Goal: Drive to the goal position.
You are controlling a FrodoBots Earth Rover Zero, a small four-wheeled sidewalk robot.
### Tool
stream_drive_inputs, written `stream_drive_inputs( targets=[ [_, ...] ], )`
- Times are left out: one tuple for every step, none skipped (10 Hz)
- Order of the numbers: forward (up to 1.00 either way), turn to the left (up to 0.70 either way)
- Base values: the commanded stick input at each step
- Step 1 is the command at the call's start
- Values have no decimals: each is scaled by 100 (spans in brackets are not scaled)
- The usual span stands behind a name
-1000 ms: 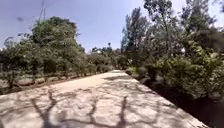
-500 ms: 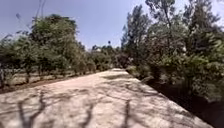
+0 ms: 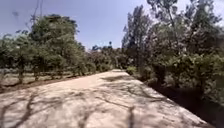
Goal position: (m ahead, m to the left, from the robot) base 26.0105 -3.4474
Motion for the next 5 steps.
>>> stream_drive_inputs(
  targets=[
    [70, 0],
    [70, 0],
    [70, 0],
    [70, -35],
    [70, -35]
  ],
)
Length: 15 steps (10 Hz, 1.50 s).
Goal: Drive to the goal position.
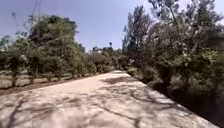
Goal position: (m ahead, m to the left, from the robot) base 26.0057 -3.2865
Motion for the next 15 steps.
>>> stream_drive_inputs(
  targets=[
    [70, -35],
    [70, -35],
    [70, 0],
    [70, 0],
    [70, 0],
    [70, 0],
    [70, 0],
    [70, 0],
    [70, 0],
    [70, 0],
    [70, 0],
    [70, 0],
    [70, 0],
    [70, 0],
    [70, 0]
  ],
)
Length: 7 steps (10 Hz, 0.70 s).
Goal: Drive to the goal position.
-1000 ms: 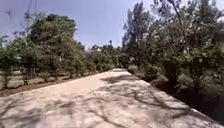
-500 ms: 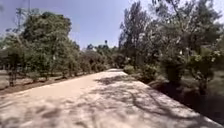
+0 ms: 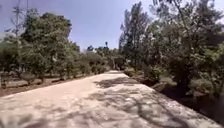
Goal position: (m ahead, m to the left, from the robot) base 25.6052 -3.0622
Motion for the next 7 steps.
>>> stream_drive_inputs(
  targets=[
    [70, 0],
    [70, 0],
    [70, 0],
    [70, 0],
    [70, 0],
    [70, 0],
    [70, -2]
  ],
)
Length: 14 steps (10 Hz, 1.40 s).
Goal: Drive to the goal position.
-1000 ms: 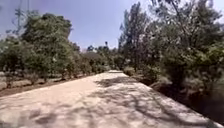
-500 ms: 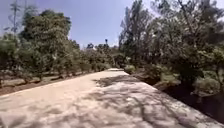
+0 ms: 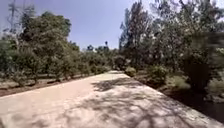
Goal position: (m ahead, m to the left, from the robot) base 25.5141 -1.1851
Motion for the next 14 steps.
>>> stream_drive_inputs(
  targets=[
    [70, -20],
    [70, -35],
    [70, -35],
    [70, 0],
    [70, 0],
    [70, 0],
    [70, 0],
    [70, 0],
    [70, 0],
    [70, 0],
    [70, 0],
    [70, 0],
    [70, 0],
    [70, 0]
  ],
)
